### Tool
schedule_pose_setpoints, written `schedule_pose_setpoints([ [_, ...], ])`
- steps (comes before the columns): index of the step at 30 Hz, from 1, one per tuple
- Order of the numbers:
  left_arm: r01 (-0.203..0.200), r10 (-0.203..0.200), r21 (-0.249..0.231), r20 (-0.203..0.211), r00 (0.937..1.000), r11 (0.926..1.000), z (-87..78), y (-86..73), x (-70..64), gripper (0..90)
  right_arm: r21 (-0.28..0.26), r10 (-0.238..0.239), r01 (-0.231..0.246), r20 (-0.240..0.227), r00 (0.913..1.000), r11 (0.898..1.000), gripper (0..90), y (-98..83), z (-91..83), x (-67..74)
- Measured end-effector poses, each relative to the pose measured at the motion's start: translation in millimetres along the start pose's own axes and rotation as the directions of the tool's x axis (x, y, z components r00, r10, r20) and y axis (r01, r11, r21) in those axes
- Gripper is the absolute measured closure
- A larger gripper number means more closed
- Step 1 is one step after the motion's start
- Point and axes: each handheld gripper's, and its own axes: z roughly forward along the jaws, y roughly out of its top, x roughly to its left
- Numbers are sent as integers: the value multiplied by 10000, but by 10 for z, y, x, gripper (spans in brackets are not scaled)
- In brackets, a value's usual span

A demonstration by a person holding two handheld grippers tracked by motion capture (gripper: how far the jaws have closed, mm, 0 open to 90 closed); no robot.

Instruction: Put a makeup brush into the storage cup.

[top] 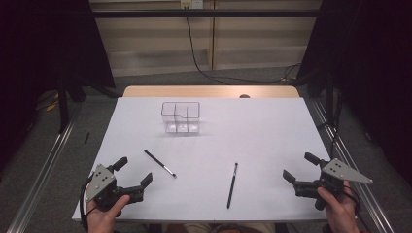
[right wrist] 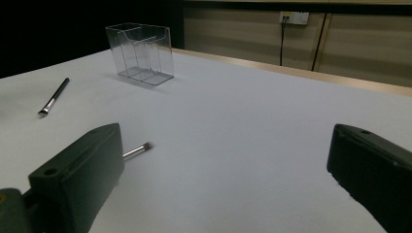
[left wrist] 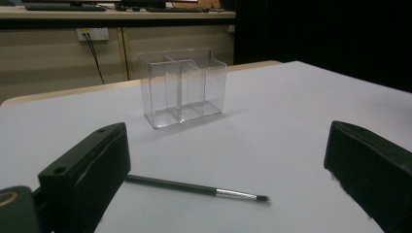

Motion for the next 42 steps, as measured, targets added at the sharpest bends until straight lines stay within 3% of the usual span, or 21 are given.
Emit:
schedule_pose_setpoints([
  [3, -289, 292, 282, -94, 9995, 9992, 10, -2, 32, 27, -11, 13, -13, -21, 10000, 10000, 0, -1, 18, 1],
  [6, -111, 113, 302, -66, 9999, 9995, 14, -7, 43, 26, 53, -87, 87, -41, 10000, 9999, 0, -1, 26, 7],
  [11, -323, 326, 259, -107, 9994, 9991, -6, -4, 19, 26, 110, -80, 81, -145, 9999, 9999, 0, -3, 51, 10],
  [13, -570, 578, 416, -200, 9981, 9975, -3, 3, 10, 26, 99, -76, 77, -186, 9998, 9999, 0, -1, 50, 14],
  [16, -550, 559, 647, -120, 9984, 9964, 38, 0, 6, 26, 117, -105, 108, -215, 9997, 9999, 0, 0, 41, 20],
  [23, -744, 726, 626, 305, 9969, 9953, 67, 28, -19, 25, 61, -183, 185, -257, 9995, 9998, 0, 4, 21, 54],
  [30, -639, 616, 656, 365, 9974, 9958, 138, 107, 9, 21, 74, -200, 203, -308, 9993, 9998, 0, 1, 38, 53],
  [32, -867, 842, 644, 417, 9956, 9941, 160, 161, 15, 20, 88, -162, 165, -330, 9993, 9998, 0, 2, 44, 49],
  [42, -1014, 972, 647, 654, 9931, 9927, 274, 259, 43, 20, 116, -134, 139, -401, 9991, 9998, 0, 2, 59, 62],
])
